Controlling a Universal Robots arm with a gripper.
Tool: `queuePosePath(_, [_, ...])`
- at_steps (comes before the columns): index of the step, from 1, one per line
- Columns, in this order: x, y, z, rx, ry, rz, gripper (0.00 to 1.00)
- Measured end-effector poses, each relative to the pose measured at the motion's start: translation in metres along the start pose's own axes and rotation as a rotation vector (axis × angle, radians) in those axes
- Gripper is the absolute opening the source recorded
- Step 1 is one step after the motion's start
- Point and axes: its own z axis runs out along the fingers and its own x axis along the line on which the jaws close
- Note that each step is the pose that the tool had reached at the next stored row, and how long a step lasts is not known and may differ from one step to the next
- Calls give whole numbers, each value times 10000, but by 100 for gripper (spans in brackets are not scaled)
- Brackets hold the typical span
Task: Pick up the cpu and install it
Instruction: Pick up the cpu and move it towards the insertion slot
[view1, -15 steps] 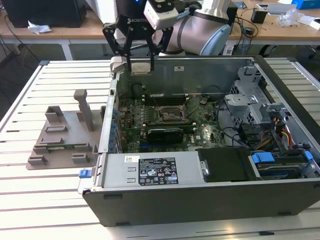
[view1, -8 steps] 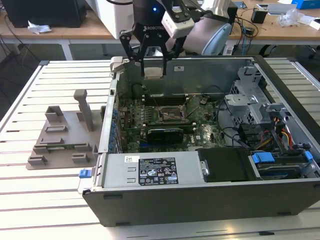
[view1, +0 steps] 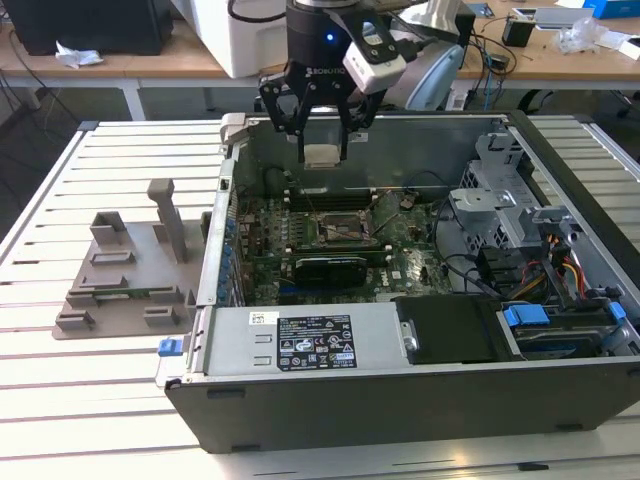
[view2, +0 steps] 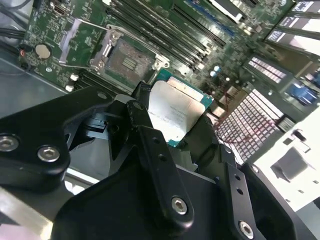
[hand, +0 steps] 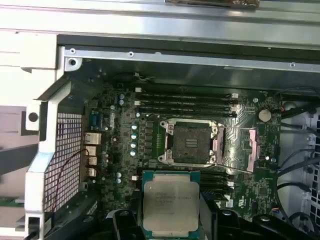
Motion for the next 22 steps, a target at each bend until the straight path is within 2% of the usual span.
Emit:
queuePosePath(5, [-83, 8, 87, 7, 5, -1, 54])
queuePosePath(16, [-353, 31, 315, 22, 17, -1, 54])
queuePosePath(22, [-447, 40, 400, 22, 17, -1, 54])
